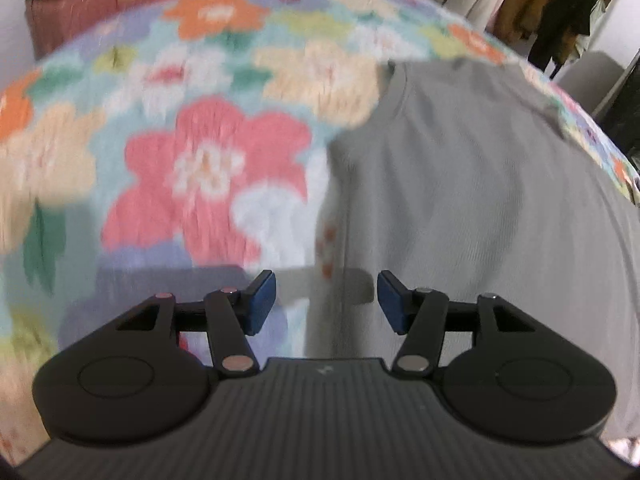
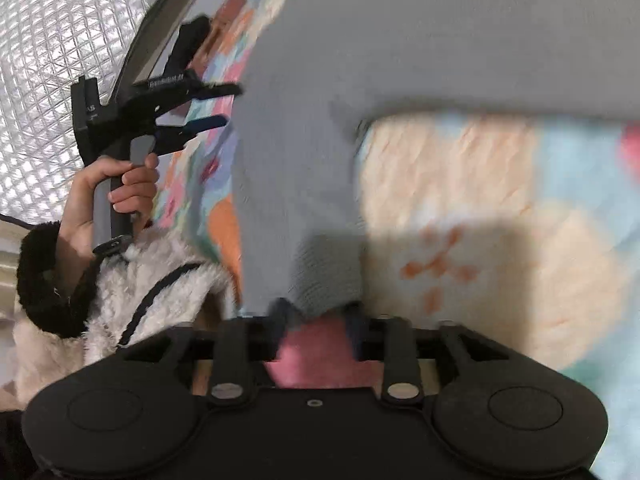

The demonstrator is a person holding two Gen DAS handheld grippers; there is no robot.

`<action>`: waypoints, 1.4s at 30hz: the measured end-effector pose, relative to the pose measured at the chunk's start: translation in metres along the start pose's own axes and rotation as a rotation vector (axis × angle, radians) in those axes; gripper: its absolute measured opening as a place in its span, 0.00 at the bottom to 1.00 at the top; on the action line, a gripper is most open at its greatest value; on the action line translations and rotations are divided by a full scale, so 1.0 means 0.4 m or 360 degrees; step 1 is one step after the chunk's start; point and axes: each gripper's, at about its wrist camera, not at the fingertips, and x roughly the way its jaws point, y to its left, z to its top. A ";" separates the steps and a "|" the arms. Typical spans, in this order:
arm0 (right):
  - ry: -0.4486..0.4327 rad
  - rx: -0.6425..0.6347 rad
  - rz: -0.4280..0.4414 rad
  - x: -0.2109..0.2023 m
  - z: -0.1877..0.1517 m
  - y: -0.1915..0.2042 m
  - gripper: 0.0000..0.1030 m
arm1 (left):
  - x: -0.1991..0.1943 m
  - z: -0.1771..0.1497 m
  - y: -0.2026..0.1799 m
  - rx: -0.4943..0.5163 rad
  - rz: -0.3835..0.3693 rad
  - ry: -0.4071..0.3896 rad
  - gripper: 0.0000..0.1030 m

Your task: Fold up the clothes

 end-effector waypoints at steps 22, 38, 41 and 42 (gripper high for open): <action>-0.0758 0.0404 -0.0583 -0.184 0.051 -0.163 0.59 | 0.108 0.028 -0.021 0.0086 0.0186 0.0033 0.10; -0.0738 0.0004 -0.0995 -0.248 0.018 -0.020 0.63 | -0.101 -0.098 -0.119 0.0324 0.0020 -0.0025 0.85; -0.0738 -0.0067 -0.1073 -0.269 0.007 0.011 0.63 | -0.153 -0.145 -0.174 0.0453 0.0019 -0.0063 0.92; -0.0738 -0.0091 -0.1099 -0.275 0.004 0.021 0.63 | -0.167 -0.160 -0.190 0.0485 0.0009 -0.0069 0.93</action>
